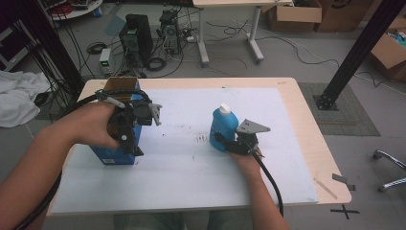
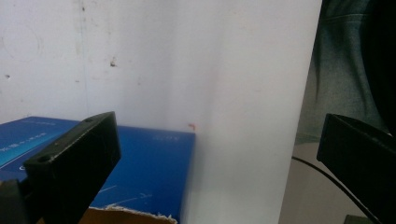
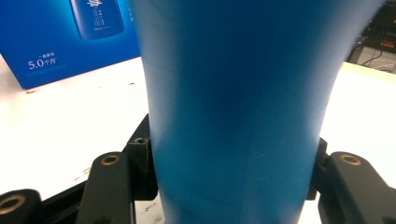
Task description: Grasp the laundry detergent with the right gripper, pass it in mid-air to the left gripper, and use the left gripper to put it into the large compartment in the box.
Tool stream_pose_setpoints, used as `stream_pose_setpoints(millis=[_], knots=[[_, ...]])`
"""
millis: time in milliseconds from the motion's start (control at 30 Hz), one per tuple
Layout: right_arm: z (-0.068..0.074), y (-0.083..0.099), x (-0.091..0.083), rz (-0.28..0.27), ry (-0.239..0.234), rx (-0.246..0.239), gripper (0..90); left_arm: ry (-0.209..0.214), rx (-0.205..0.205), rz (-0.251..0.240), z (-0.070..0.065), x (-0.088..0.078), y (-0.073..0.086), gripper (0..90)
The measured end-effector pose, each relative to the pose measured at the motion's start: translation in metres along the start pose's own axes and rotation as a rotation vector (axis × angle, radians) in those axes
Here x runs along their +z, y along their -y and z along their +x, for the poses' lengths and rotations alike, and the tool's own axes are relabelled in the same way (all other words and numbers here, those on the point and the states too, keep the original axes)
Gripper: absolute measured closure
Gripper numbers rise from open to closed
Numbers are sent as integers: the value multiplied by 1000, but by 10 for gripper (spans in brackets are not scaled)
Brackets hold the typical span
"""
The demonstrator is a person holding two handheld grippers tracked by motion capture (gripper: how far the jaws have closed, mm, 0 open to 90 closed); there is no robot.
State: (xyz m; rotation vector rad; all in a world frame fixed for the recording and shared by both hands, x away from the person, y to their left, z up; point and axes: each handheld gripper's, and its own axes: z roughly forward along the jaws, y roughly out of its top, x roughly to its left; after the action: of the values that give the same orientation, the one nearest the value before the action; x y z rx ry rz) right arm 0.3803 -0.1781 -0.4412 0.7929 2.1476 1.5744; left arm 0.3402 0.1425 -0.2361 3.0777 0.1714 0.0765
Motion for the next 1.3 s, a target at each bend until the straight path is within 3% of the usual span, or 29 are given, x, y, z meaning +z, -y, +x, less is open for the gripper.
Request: stream_pose_setpoints(millis=[233,433,533,800,933,967,1000,1067,1100,1133,1200,1300], knots=[[1,-2,-1,9,-5,-20,442,2,-2,-2,0,1,-1,1],[-1,-5,-5,20,-63,-7,452,3,5,-2,0,0,-2,1],[1,-11,-12,11,-101,-25,454,2,6,1,-1,-1,-4,1],[4,-33,-33,10,-233,-109,455,-5,4,-2,-1,-5,-8,1],[10,-45,-39,17,-329,-158,455,-4,17,4,-1,-7,-13,1],[10,-45,-39,17,-329,-158,455,-4,17,4,-1,-7,-13,1],[16,-51,-40,28,-379,-191,454,-4,24,3,-2,-8,-15,1],[20,-55,-39,40,-422,-214,454,-3,31,3,-3,-9,-19,1],[20,-55,-39,40,-422,-214,454,-3,31,3,-3,-9,-19,1],[27,-58,-36,51,-479,-241,454,0,38,6,-3,-9,-23,1],[29,-58,-35,52,-500,-247,454,0,43,9,-4,-9,-25,1],[43,-59,-26,73,-595,-289,454,9,41,19,-4,-5,-30,1]])
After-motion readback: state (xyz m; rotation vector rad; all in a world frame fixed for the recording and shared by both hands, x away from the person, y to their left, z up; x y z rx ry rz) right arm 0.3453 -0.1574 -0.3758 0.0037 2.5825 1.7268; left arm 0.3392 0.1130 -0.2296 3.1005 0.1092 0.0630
